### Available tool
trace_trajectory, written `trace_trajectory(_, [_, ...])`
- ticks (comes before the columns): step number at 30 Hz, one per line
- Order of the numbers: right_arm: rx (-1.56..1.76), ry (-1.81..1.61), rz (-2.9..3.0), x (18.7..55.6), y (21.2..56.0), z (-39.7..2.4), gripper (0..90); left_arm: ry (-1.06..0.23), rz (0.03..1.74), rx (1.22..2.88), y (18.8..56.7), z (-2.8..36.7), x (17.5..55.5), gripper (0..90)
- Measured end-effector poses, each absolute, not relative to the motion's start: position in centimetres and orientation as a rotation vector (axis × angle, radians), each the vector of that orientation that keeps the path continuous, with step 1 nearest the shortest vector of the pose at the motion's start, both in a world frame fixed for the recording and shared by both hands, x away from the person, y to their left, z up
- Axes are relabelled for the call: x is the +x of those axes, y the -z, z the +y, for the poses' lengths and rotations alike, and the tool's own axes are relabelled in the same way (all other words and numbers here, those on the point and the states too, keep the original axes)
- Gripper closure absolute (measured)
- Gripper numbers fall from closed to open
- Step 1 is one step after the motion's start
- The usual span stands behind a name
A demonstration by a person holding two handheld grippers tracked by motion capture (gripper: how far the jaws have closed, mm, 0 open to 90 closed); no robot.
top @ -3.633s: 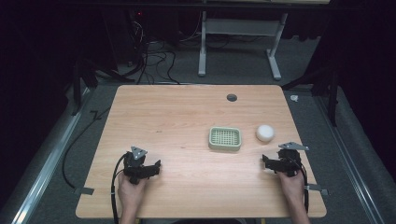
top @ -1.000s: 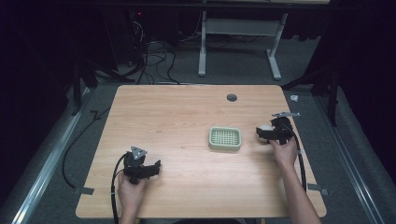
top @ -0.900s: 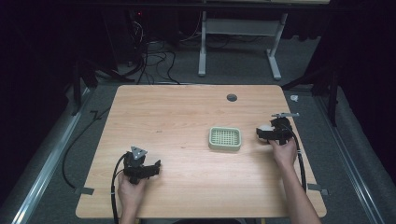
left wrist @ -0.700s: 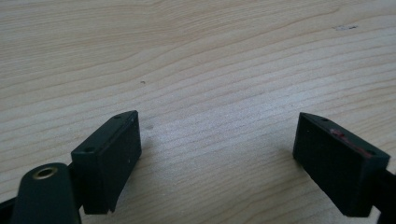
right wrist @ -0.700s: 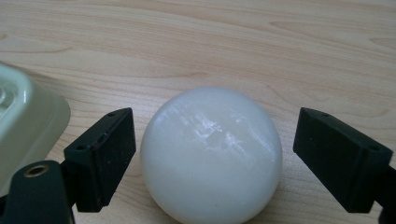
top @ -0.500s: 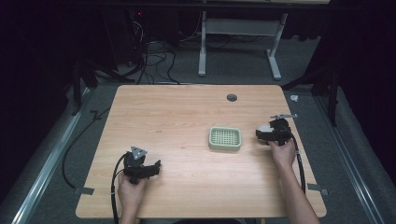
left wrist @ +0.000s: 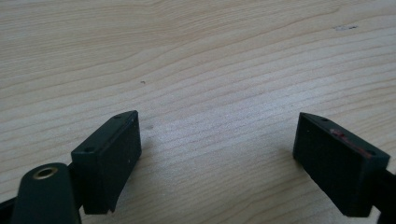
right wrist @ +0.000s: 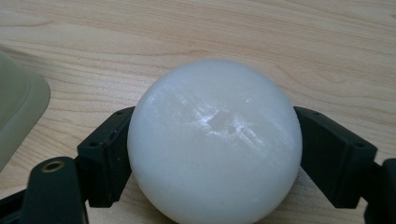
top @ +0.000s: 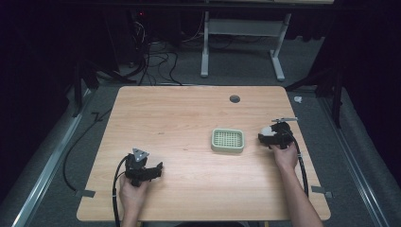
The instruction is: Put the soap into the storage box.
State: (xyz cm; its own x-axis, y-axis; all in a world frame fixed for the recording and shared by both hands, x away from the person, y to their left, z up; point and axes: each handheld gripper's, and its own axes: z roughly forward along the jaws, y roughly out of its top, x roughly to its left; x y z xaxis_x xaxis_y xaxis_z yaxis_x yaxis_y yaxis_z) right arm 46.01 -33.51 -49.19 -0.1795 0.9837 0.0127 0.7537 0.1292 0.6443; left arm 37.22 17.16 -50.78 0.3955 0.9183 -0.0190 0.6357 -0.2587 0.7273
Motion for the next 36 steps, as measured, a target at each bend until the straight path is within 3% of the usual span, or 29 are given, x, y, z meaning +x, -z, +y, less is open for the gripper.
trace_trajectory(6, [1.658,-0.736,1.997,46.0,49.2,-33.3,24.2,-0.549,1.325,1.995,50.8,17.2,37.2,15.9])
trace_trajectory(36, [1.65,-0.772,1.984,45.5,47.9,-33.5,24.5,-0.548,1.325,1.997,50.8,17.2,37.2,15.9])
